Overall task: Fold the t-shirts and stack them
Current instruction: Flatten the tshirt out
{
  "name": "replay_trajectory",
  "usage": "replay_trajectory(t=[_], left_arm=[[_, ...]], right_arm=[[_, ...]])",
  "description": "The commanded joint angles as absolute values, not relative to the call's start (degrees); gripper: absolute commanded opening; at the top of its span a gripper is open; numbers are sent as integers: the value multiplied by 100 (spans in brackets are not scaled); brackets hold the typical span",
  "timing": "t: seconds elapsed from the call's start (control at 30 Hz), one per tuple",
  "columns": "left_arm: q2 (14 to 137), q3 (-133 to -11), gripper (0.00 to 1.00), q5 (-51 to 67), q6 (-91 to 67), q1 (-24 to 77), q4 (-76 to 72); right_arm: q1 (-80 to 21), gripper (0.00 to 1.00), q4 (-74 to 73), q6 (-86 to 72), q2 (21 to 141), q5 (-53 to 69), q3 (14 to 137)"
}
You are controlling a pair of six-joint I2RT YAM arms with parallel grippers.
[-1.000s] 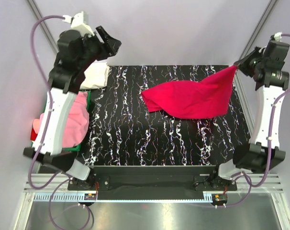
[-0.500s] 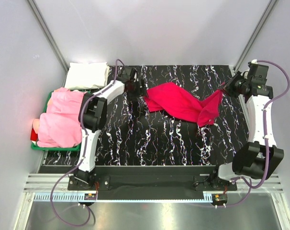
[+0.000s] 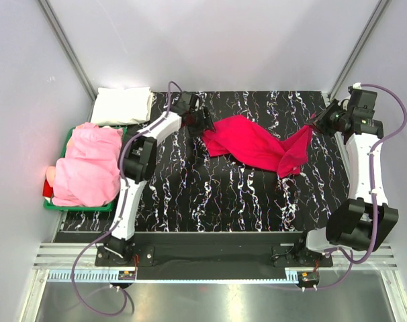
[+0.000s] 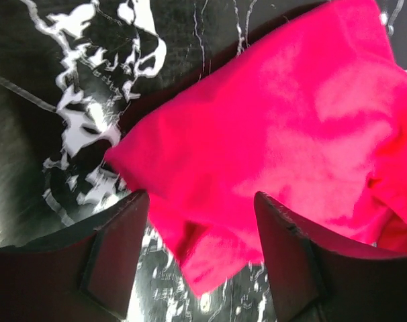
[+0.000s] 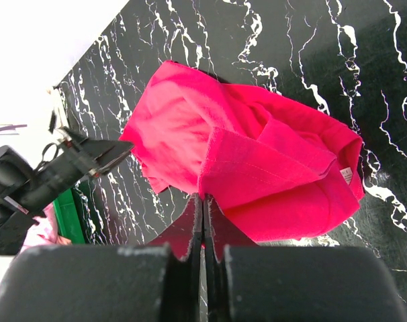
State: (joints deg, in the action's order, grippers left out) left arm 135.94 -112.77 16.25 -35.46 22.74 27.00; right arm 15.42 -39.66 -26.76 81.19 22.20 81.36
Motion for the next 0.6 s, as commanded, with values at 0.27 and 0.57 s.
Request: replay_trajectory(t=[0.27,0.57], left_arm=[[14547,-13482,0,1907,-4175,2320,3102],[12228,-14318,0,1828,-4087,1899,3435]], right_arm=[[1538,0,-3682,-2768,8367,2391,8235],[1556,0,-4437,-2857,9105,2075,10948]])
